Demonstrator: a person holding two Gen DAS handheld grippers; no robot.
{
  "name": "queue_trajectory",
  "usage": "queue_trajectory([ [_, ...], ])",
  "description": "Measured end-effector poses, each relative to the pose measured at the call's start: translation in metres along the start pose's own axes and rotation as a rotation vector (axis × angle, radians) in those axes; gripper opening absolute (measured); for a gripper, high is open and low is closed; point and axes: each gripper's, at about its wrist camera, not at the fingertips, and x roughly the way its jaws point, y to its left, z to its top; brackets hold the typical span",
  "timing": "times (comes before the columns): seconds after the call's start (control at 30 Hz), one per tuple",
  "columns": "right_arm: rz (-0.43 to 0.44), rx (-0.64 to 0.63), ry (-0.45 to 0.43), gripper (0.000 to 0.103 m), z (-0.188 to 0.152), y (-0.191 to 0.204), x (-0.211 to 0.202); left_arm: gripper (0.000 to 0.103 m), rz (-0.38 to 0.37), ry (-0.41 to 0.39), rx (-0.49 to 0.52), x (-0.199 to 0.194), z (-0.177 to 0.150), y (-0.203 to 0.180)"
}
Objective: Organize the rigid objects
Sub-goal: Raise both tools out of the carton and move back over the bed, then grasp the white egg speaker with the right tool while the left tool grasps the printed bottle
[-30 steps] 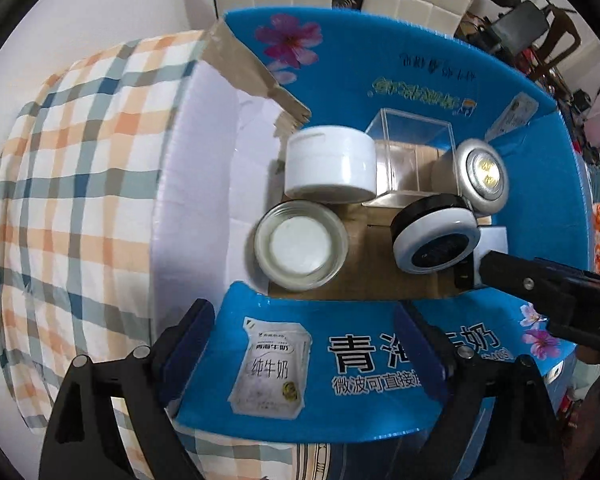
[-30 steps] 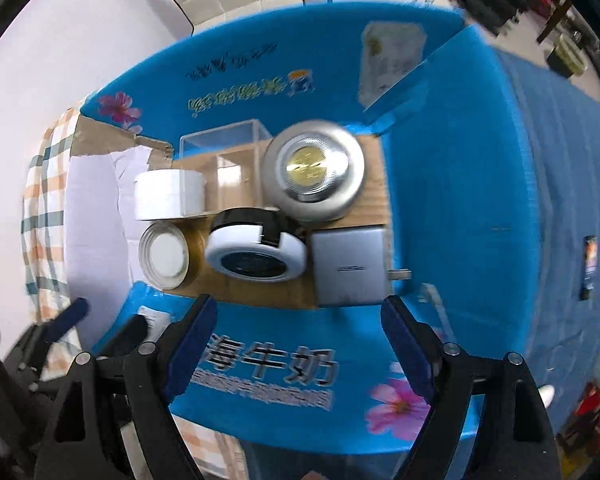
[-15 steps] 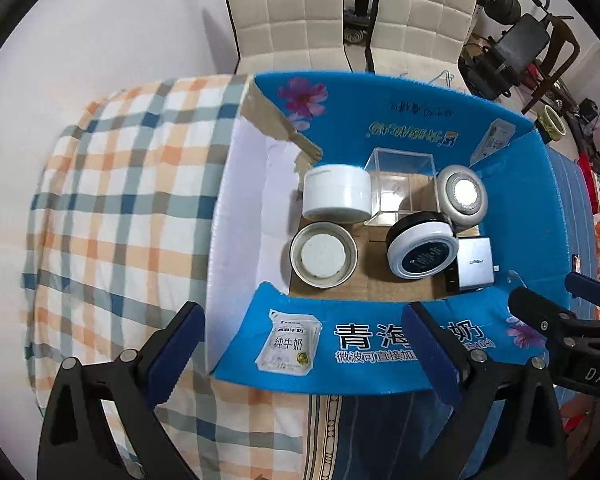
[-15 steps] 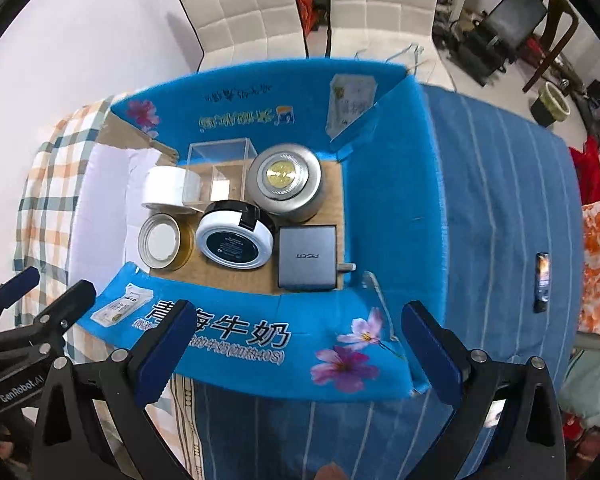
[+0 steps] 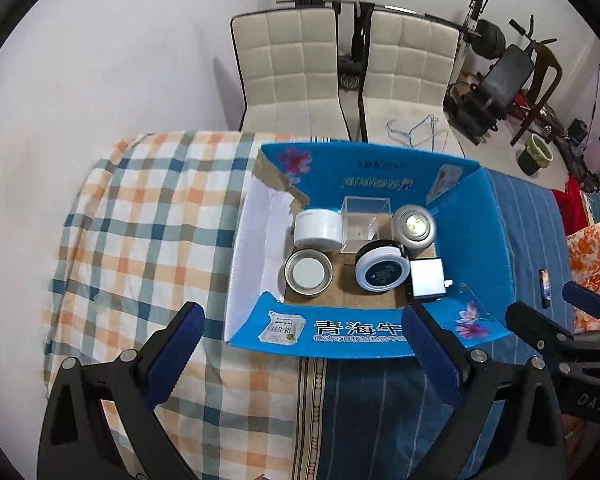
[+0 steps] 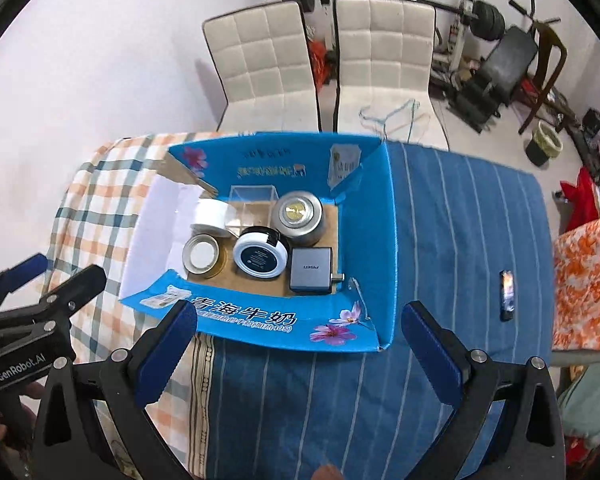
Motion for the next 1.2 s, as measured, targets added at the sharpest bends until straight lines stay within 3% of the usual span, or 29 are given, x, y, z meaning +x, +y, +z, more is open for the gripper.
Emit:
queue_trajectory([
  [0.37,0.039,-0.002,-0.043,0.103,-0.015,-0.007,-0.045,0.101,-0.015,-0.066,-0.014,-0.053,-0.017,-0.005],
  [0.53,0.066,0.05,-0.043,0.103,-0.03,-0.029,-0.051,0.101,-0.031,-0.072,-0.036,-0.064,-0.027,-0.009],
  [0.63,0.06,0.126,-0.009,0.103,-0.045,-0.063,-0.045,0.101,-0.048,-0.07,-0.048,-0.065,-0.034,-0.017],
  [0.73,-0.006,0.21,0.027,0.103,-0.068,-0.113,-0.035,0.101,-0.061,-0.045,-0.02,-0.055,-0.04,-0.036],
  [0.93,-0.159,0.49,0.182,0.103,-0.144,-0.24,0.017,0.101,-0.126,-0.003,0.112,-0.028,-0.053,-0.122],
  [1.07,-0.117,0.722,0.308,0.099,-0.195,-0.306,0.083,0.101,-0.113,0.036,0.223,0.0,-0.065,-0.186],
  [1.2,-0.057,0.846,0.375,0.08,-0.223,-0.332,0.131,0.101,-0.057,0.108,0.299,0.039,-0.081,-0.236],
])
